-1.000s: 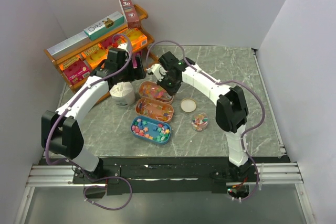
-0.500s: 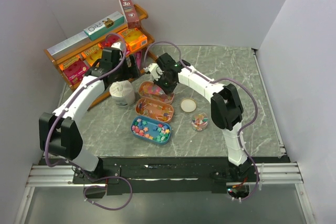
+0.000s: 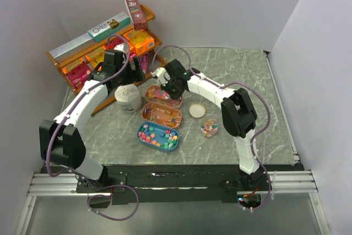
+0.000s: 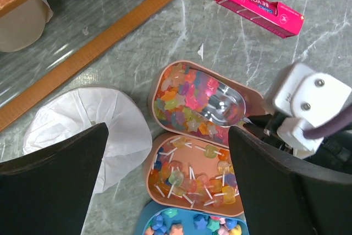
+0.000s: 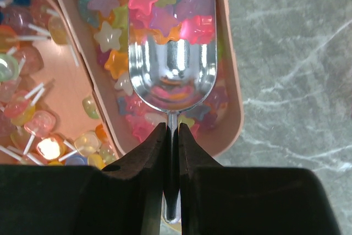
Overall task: Pack the candies
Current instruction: Scoop the fake candies from the storage box.
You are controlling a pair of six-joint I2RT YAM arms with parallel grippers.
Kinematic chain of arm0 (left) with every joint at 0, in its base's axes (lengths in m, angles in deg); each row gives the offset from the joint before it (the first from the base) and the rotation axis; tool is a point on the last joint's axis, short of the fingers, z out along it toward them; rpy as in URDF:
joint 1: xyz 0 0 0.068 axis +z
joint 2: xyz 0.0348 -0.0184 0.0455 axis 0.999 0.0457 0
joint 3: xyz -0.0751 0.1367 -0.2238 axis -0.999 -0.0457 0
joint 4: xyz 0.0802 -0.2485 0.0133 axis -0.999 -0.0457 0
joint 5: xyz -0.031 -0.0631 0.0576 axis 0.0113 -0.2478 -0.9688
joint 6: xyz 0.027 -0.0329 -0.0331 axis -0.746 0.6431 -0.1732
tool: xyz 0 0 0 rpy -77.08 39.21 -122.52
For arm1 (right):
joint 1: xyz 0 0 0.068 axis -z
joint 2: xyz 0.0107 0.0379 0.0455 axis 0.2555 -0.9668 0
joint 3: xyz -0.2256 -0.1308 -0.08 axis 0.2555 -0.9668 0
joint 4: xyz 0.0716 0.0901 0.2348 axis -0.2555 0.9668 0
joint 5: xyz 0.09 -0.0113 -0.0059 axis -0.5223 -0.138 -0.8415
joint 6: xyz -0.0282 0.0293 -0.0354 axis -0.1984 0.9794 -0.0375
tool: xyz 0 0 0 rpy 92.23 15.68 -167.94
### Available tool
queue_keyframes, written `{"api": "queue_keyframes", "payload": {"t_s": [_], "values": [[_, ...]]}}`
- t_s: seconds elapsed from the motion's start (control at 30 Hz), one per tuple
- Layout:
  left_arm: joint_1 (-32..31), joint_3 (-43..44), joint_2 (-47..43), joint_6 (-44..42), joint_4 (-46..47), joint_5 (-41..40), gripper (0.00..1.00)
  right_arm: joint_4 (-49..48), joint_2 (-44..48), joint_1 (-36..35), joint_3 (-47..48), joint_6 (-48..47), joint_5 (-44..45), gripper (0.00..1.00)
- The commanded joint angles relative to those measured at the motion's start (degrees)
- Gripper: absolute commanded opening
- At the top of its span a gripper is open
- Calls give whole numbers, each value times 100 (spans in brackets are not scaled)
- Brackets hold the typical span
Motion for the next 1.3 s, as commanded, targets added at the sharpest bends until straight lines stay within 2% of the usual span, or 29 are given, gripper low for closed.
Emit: {"api": "queue_keyframes", "payload": {"t_s": [0.0,0.67,1.27], "values": [[37,-5,-124,75,97,97,97,-394,628,25,-456,44,-13,0],[46,-32,-19,92,141,272,96,-1273,1859,95,-1652,246,-57,0],[46,47,104,180,88,465,95,-2468,3256,122,-3259,642,-330,0]]}}
